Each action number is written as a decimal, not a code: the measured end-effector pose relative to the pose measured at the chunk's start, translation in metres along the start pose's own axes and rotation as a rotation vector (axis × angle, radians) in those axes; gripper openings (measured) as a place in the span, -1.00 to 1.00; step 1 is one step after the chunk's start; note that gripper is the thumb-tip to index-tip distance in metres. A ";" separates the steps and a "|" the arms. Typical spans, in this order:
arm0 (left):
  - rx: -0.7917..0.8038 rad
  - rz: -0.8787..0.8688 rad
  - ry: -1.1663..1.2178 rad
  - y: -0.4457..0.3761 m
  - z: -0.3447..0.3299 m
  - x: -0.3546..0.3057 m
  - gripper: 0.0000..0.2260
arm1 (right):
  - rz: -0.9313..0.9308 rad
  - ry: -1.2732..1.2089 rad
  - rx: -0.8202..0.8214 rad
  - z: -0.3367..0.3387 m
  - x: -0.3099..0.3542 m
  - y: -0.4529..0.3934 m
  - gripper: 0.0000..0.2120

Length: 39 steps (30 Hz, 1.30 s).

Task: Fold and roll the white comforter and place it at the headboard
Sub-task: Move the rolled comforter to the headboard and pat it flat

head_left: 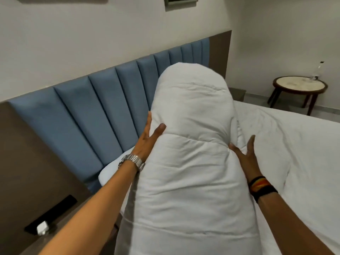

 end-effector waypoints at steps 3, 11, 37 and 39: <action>0.018 -0.040 -0.006 -0.065 0.043 0.004 -0.14 | 0.128 -0.010 0.028 -0.063 0.021 -0.047 -0.22; 0.171 -0.022 -0.039 -0.276 0.112 0.054 -0.19 | 0.112 -0.098 -0.140 -0.190 0.013 -0.148 -0.40; 0.216 -0.191 -0.969 -0.344 0.083 0.396 -0.32 | -0.200 0.912 0.216 -0.432 -0.221 -0.222 -0.21; 0.296 -0.265 -0.909 -0.321 0.043 0.371 -0.34 | -0.235 0.965 0.157 -0.379 -0.226 -0.188 -0.24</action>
Point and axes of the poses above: each hand's wrist, its own y-axis away from the middle knuckle, its own z-axis out of the back of the hand, x = y × z, the point moved 8 cm from there along -y, towards the middle knuckle, and after that the axes turned 5 degrees about z, right-handed, at the moved point
